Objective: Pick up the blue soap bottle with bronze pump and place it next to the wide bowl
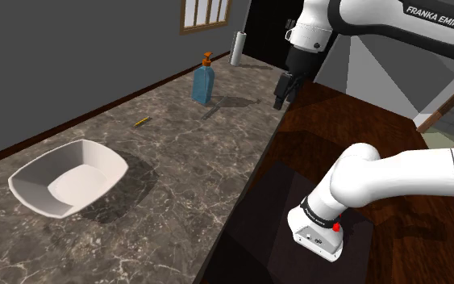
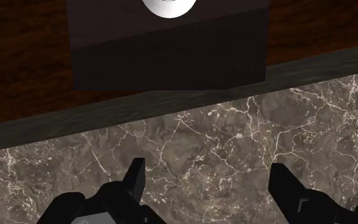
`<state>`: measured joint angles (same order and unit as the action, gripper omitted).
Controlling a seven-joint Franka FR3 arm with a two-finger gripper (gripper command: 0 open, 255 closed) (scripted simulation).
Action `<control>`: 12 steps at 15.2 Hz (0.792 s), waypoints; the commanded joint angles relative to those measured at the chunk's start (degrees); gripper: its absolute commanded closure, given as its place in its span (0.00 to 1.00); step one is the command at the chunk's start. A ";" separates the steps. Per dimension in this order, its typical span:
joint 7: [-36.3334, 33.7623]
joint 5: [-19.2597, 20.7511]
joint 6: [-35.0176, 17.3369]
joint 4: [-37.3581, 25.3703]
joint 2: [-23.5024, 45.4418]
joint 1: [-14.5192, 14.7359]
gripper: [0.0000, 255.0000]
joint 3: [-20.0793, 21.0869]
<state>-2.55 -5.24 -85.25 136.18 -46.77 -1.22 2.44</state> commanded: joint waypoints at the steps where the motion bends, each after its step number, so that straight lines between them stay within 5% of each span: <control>1: 0.00 0.00 0.00 0.00 0.00 0.00 0.00 0.00; 12: 7.06 3.90 -17.31 -6.86 19.18 -1.22 0.00 -3.08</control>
<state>4.03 -1.53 -100.70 130.60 -30.17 -2.43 -0.51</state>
